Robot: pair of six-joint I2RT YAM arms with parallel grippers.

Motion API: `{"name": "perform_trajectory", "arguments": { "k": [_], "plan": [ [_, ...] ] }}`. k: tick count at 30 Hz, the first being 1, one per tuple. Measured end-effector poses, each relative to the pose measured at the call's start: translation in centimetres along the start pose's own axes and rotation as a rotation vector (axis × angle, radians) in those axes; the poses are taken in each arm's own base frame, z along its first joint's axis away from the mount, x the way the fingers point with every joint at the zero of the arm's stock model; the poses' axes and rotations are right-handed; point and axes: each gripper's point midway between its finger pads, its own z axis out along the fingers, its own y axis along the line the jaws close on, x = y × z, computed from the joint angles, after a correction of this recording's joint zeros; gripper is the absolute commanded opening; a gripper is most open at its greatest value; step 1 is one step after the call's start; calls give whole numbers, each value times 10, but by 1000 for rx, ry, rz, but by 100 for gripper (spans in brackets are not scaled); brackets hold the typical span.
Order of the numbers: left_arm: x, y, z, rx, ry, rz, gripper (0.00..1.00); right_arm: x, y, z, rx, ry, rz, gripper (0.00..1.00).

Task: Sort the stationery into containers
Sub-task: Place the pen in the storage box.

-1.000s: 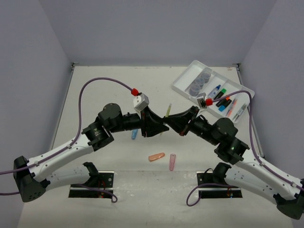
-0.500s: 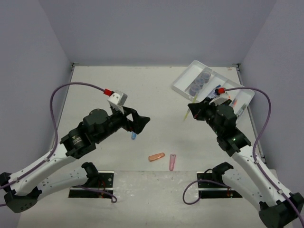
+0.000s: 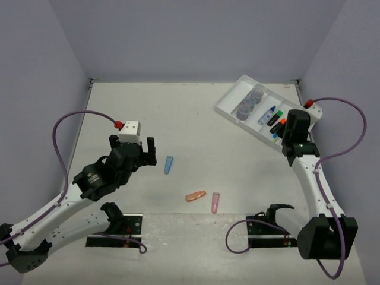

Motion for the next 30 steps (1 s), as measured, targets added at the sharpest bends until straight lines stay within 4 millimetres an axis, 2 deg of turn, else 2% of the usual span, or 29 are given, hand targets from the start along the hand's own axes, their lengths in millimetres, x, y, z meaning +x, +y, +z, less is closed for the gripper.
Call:
{"name": "perform_trajectory", "arguments": {
  "k": [3, 6, 8, 12, 15, 22, 24, 25, 30],
  "plan": [
    [12, 31, 24, -140, 72, -37, 100, -10, -32, 25, 126, 24, 25, 1],
    [15, 42, 31, -178, 94, -66, 100, -14, -50, 47, 199, 51, 42, 4],
    [14, 38, 29, -154, 84, -74, 100, -9, -57, 59, 241, 100, 25, 5],
    [12, 29, 18, -87, 56, -85, 100, -16, -56, 99, 292, 152, -5, 12],
    [10, 22, 16, -46, 50, -91, 100, -9, -63, 117, 328, 199, -28, 18],
    [15, 12, 16, 8, 71, -83, 100, 23, -87, 141, 414, 304, -69, 24],
    [15, 10, 16, 21, 75, -78, 100, 30, -91, 144, 429, 331, -82, 32],
    [16, 10, 16, 26, 77, -76, 100, 31, -91, 146, 432, 337, -85, 38],
    [17, 5, 15, 54, 85, -65, 100, 29, -88, 150, 430, 351, -90, 41]
  ]
}}
